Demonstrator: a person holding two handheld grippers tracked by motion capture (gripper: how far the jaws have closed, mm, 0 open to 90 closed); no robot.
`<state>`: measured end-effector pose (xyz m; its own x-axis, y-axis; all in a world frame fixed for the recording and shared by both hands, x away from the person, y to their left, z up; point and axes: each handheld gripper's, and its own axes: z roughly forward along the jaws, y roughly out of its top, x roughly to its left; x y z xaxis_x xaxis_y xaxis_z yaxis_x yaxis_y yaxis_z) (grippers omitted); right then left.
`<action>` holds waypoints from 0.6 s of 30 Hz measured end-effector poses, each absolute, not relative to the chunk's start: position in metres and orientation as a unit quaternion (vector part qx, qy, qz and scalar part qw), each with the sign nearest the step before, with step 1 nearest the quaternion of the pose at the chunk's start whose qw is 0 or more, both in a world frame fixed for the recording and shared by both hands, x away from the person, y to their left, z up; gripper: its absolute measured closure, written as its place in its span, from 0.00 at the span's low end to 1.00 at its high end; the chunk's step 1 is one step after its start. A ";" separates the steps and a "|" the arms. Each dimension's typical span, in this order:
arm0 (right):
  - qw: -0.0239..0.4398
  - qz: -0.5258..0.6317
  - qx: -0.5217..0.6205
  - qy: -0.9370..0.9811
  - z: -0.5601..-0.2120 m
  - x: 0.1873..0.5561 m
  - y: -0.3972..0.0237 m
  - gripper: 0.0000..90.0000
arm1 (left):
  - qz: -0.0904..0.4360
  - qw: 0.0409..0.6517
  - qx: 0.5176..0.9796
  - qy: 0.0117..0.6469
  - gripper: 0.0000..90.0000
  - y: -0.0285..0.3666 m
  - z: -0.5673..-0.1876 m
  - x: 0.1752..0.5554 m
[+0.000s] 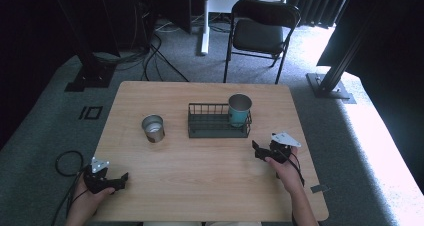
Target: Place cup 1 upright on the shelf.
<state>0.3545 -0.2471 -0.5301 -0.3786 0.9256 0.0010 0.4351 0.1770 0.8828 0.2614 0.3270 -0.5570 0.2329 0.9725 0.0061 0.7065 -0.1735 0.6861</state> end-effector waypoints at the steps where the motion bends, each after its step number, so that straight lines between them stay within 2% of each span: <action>1: 0.287 0.427 0.477 0.713 -0.531 0.353 -0.248 0.12 | 0.231 0.289 0.730 0.575 0.00 0.327 -0.557 0.261; 18: 0.274 0.400 0.483 0.729 -0.543 0.331 -0.277 0.13 | 0.231 0.287 0.731 0.574 0.00 0.327 -0.557 0.261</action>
<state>0.3311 -0.2766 -0.5434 -0.3829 0.9237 -0.0125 0.4853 0.2126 0.8481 0.2614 0.3272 -0.5570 0.2341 0.9722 0.0082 0.7064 -0.1758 0.6857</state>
